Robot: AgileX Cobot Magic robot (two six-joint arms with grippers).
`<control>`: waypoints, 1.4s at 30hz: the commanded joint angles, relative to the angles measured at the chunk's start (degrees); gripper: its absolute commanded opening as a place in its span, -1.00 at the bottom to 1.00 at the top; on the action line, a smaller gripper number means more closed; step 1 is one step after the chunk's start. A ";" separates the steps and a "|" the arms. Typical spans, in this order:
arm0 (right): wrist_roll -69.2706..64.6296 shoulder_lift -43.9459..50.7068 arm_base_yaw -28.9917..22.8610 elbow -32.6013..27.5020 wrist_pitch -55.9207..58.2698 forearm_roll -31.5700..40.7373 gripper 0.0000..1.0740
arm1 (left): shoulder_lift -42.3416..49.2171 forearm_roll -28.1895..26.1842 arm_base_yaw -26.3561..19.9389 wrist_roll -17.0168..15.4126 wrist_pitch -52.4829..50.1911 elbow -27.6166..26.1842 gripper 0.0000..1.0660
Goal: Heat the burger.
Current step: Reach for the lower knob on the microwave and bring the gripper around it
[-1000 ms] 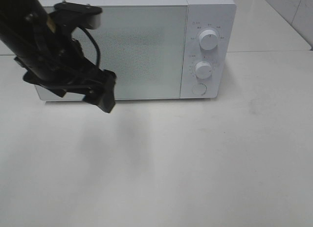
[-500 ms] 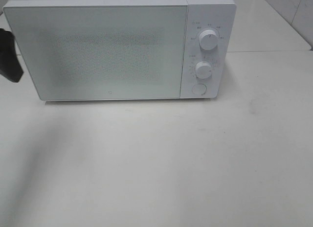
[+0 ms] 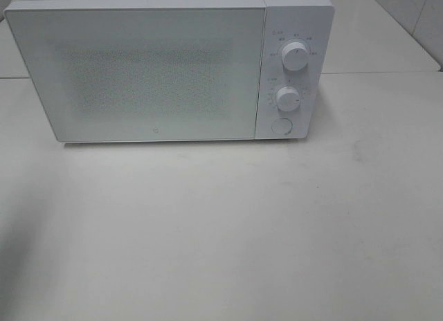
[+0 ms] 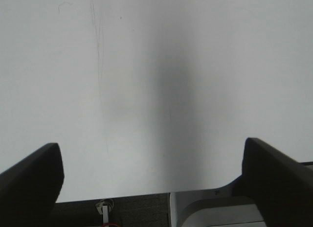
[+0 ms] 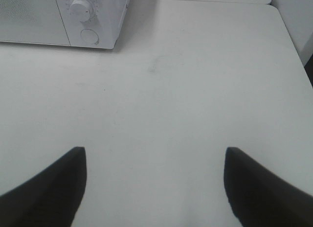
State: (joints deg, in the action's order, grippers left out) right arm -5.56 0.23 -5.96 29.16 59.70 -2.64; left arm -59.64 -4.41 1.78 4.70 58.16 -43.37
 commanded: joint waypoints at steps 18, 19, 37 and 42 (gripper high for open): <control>-0.40 1.49 0.46 -0.11 -0.34 0.17 0.40 | 26.59 0.17 -0.17 -0.69 1.43 14.61 0.71; -0.40 1.49 0.46 -0.11 -0.34 0.17 0.40 | 27.85 0.29 -0.17 -0.69 1.43 14.61 0.71; -0.40 1.49 0.46 -0.11 -0.34 0.17 0.40 | 56.44 -1.26 -0.17 -0.69 1.32 14.61 0.71; -0.40 1.49 0.46 -0.11 -0.34 0.17 0.40 | 61.59 -1.26 -0.17 -0.69 1.32 14.61 0.71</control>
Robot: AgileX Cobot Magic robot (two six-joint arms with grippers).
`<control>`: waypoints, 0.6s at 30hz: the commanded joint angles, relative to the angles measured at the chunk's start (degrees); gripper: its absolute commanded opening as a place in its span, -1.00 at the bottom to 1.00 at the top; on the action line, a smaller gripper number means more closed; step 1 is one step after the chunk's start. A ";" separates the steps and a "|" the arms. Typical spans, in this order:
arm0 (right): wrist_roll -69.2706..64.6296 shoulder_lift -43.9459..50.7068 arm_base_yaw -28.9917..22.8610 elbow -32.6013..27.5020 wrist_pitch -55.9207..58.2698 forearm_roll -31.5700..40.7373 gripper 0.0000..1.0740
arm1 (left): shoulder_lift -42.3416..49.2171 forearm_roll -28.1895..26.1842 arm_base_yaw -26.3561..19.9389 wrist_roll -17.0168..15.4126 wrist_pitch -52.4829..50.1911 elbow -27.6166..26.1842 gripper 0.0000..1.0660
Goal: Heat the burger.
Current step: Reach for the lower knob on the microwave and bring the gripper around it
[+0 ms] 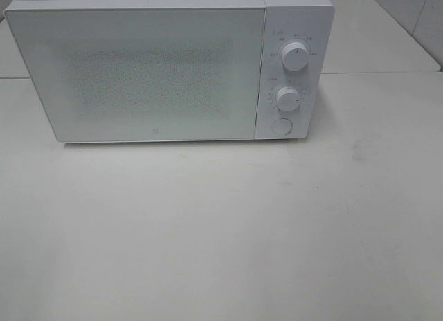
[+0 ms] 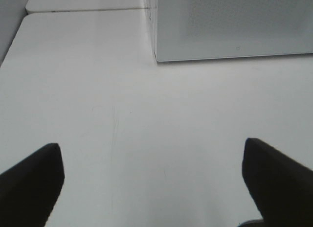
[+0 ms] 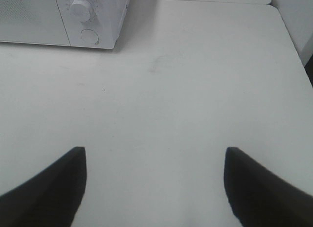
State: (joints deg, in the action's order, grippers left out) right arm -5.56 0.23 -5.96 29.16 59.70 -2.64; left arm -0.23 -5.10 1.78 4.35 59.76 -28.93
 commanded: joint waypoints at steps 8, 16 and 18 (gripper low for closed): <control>-0.40 1.43 0.46 -0.11 -0.34 0.17 0.40 | 2.01 -0.57 -0.17 -0.34 -0.40 0.17 0.71; -0.40 1.43 0.46 -0.11 -0.34 0.17 0.40 | 1.72 -0.57 -0.17 -0.34 -0.40 0.17 0.71; -0.40 1.43 0.46 -0.11 -0.34 0.17 0.40 | 1.66 -0.57 -0.17 -0.34 -0.40 0.17 0.71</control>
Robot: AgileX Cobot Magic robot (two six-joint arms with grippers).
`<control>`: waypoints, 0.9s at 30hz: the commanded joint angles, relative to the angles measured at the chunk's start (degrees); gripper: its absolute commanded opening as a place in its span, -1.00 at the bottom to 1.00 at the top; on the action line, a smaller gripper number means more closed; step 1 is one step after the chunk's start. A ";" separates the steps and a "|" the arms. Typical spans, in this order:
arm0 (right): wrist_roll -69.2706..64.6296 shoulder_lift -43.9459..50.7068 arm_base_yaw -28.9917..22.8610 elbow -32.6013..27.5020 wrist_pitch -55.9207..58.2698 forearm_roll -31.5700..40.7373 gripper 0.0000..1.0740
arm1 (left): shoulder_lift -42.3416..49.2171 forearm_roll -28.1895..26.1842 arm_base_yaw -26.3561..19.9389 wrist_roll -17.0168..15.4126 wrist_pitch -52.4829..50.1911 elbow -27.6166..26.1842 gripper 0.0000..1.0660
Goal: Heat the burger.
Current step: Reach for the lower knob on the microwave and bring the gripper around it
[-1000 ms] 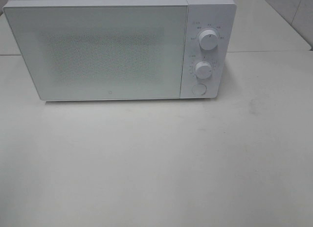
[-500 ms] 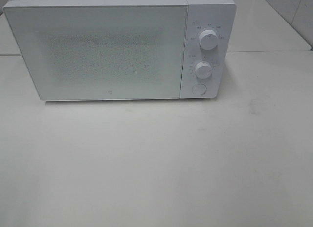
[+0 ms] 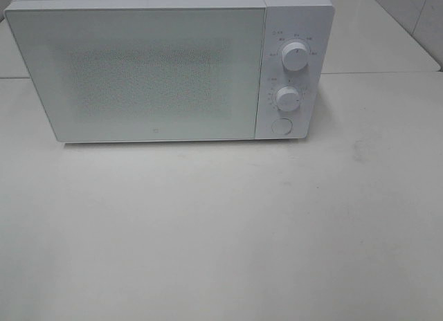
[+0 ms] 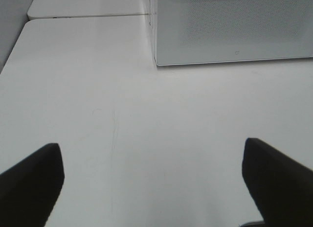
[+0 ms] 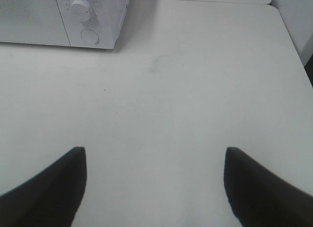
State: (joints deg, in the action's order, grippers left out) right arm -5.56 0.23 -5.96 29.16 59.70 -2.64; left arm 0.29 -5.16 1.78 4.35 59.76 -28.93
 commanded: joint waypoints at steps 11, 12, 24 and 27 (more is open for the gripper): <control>-0.40 1.43 0.46 -0.11 -0.34 0.17 0.40 | 1.15 -0.52 -0.17 -0.34 -0.40 0.17 0.71; -0.40 1.43 0.46 -0.11 -0.34 0.17 0.40 | 1.15 -0.52 -0.17 -0.34 -0.40 0.17 0.71; -0.69 1.15 0.46 1.83 -1.09 0.17 0.40 | 1.15 -0.52 -0.17 -0.34 -0.40 0.17 0.71; -0.69 -0.57 0.46 2.64 -2.12 0.17 0.40 | 1.15 -0.52 -0.17 -0.34 -0.40 0.17 0.71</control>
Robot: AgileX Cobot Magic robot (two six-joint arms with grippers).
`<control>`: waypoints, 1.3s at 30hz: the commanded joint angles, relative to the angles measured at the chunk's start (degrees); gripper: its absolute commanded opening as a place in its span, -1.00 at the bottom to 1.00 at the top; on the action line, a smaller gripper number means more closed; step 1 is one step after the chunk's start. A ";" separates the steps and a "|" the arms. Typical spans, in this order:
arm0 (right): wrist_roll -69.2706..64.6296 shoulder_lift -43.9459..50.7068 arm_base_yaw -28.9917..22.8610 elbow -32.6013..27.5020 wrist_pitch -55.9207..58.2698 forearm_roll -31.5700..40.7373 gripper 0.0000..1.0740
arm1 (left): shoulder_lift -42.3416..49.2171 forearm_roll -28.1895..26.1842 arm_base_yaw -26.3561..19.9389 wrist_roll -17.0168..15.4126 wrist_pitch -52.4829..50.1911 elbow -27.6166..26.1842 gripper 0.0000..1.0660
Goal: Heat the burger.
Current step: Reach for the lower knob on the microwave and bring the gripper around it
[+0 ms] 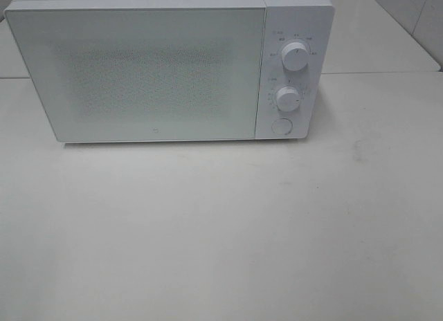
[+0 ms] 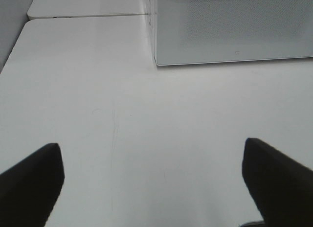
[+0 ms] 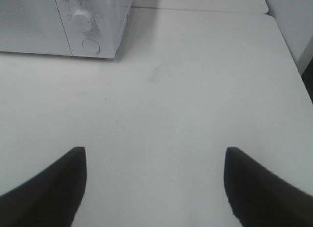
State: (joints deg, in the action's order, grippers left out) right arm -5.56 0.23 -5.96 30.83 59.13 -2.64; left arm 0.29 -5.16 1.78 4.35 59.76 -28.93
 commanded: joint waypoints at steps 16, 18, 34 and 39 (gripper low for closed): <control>-0.69 -19.25 0.46 0.63 -19.48 0.23 0.40 | 1.15 -0.52 -0.17 -0.34 -0.40 0.17 0.71; -0.69 -20.45 0.46 0.63 -20.45 0.23 0.40 | 1.15 -0.52 -0.17 -0.34 -0.40 0.17 0.71; -0.69 -37.93 0.46 0.63 -35.47 0.29 0.40 | 1.15 -0.52 -0.17 -0.34 -0.40 0.17 0.71; -0.69 -42.86 0.46 0.63 -40.74 1.32 0.40 | 1.15 -0.52 -0.17 -0.34 -0.40 0.17 0.71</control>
State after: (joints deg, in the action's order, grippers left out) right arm -5.56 -41.48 -5.96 31.28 20.91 -2.06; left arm 0.29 -5.16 1.78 4.35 59.76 -28.93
